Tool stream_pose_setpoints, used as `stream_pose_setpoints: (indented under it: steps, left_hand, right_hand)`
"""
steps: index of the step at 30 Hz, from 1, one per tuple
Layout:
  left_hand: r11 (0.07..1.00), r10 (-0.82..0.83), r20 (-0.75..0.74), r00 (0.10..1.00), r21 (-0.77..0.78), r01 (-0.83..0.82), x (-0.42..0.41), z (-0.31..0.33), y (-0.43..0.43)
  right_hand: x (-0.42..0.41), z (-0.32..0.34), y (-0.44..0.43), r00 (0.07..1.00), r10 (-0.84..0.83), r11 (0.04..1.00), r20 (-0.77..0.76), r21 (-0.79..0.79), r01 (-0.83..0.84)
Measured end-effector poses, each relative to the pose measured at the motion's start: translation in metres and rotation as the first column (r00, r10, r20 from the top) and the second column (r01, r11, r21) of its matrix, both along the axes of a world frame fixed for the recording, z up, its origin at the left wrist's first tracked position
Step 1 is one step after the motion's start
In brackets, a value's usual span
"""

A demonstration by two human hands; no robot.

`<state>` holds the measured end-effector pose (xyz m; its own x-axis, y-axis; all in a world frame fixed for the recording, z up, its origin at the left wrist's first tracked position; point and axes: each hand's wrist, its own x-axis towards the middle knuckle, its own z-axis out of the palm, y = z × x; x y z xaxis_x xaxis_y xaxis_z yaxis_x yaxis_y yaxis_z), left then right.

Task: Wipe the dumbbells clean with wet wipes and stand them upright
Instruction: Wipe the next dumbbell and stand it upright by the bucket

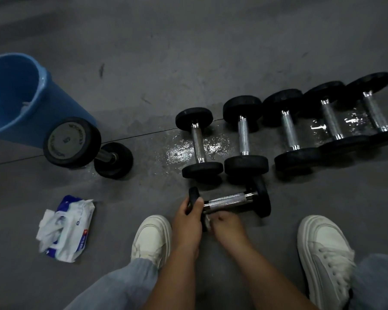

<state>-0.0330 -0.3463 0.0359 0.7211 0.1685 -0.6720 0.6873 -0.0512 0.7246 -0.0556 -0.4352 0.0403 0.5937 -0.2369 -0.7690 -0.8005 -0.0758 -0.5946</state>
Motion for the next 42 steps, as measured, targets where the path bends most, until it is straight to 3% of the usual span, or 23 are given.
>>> stream_pose_setpoints:
  steps: [2,5,9,13,16,18,20,21,23,25,29,32,36,39,42]
  left_hand:
    - [1.000,-0.017,0.007,1.000,0.000,0.017,0.000,-0.001,0.002]
    - [0.999,-0.032,0.003,0.999,0.006,0.032,0.000,0.000,0.003]
    - [1.000,-0.016,-0.008,1.000,-0.006,0.016,-0.001,0.002,0.001]
    - [1.000,-0.003,-0.002,1.000,0.019,0.003,0.000,0.004,-0.001]
    - [1.000,0.006,-0.016,1.000,-0.016,-0.007,-0.001,0.005,-0.001]
    - [1.000,-0.003,-0.006,1.000,-0.006,0.003,0.000,0.003,-0.001]
    - [1.000,-0.001,0.000,1.000,0.004,0.001,0.000,0.002,-0.001]
    - [1.000,0.003,0.000,1.000,0.003,-0.003,0.000,0.002,-0.001]
    - [1.000,0.014,-0.004,1.000,-0.012,-0.014,0.000,0.003,-0.001]
    - [0.999,0.022,0.003,1.000,-0.027,-0.022,-0.001,0.002,-0.001]
    - [0.999,0.031,0.000,1.000,-0.012,-0.031,-0.002,0.002,-0.003]
    - [0.999,0.023,-0.002,1.000,-0.022,-0.023,-0.001,0.002,-0.002]
    - [1.000,-0.003,-0.003,1.000,0.000,0.003,-0.001,0.001,-0.001]
    - [1.000,0.009,-0.011,1.000,-0.011,-0.009,-0.002,0.001,-0.001]
    - [1.000,0.007,-0.001,1.000,-0.015,-0.007,-0.001,-0.001,-0.001]
  right_hand:
    - [0.003,0.007,0.006,0.981,-0.080,0.994,0.179,-0.058,0.091]
    - [0.012,0.012,0.020,0.958,-0.172,0.984,0.229,-0.004,0.178]
    - [0.012,0.003,0.002,0.986,0.160,0.940,0.047,-0.311,-0.138]
    - [0.011,0.001,-0.010,0.977,0.017,0.969,0.213,-0.246,0.037]
    - [0.015,0.003,-0.014,0.968,0.248,0.914,0.043,-0.341,-0.219]
    - [0.022,0.008,-0.014,0.962,0.257,0.871,0.091,-0.454,-0.190]
    - [0.026,0.012,-0.013,0.957,0.202,0.888,0.209,-0.451,-0.089]
    - [0.026,0.013,-0.013,0.964,0.195,0.897,0.180,-0.431,-0.101]
    - [0.023,0.012,-0.017,0.948,0.313,0.870,-0.065,-0.382,-0.313]
    - [0.015,0.014,-0.027,0.914,0.335,0.824,-0.229,-0.400,-0.402]
    - [0.018,0.014,-0.033,0.982,0.188,0.784,-0.003,-0.602,-0.152]
    - [0.036,0.020,-0.033,0.973,0.172,0.792,-0.157,-0.565,-0.231]
    - [0.041,0.018,-0.034,0.984,0.133,0.800,-0.120,-0.573,-0.178]
    - [0.025,0.015,-0.027,0.947,0.216,0.792,-0.237,-0.525,-0.312]
    - [0.019,0.013,-0.029,0.966,0.208,0.813,-0.151,-0.523,-0.257]
